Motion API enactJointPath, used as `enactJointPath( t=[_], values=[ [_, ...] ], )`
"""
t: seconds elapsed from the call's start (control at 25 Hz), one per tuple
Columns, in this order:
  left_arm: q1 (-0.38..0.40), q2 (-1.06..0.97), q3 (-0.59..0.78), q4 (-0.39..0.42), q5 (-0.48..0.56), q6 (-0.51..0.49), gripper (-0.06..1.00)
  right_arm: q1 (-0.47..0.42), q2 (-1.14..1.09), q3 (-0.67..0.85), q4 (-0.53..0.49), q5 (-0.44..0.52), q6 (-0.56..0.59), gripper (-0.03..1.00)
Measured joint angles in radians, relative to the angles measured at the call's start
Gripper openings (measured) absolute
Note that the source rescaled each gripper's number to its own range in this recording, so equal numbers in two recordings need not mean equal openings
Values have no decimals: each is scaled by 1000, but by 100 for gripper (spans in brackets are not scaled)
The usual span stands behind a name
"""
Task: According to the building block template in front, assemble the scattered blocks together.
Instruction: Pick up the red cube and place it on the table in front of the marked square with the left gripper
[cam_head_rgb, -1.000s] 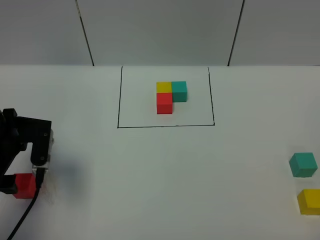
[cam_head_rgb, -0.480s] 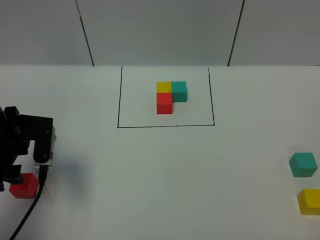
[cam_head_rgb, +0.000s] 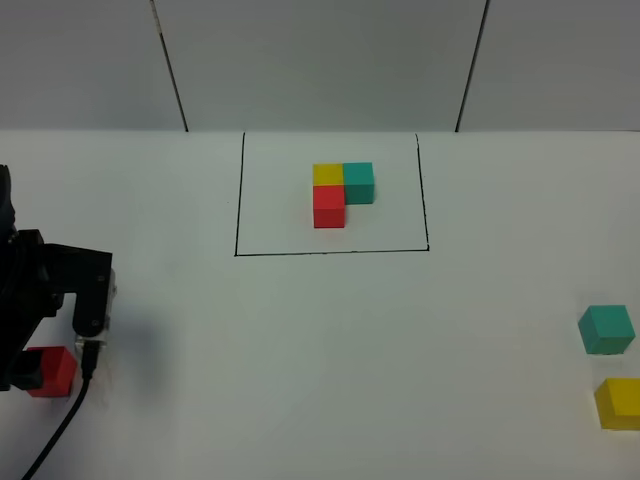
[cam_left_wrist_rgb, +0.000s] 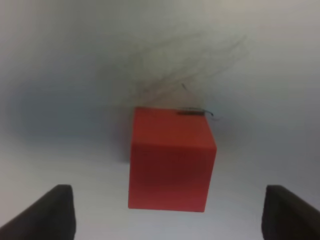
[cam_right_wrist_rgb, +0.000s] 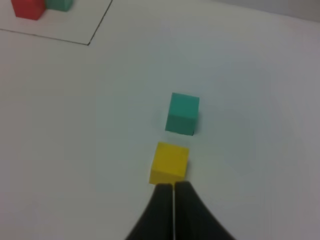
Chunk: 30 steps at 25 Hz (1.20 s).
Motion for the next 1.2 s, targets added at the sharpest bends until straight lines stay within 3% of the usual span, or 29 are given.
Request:
enactJointPath(
  t=[0.4, 1.2],
  values=[
    [0, 6, 0, 0, 0, 84, 86, 0, 0, 0, 0, 0, 0, 1],
    [0, 96, 59, -1, -116, 97, 84, 0, 0, 0, 0, 0, 0, 1]
  ],
)
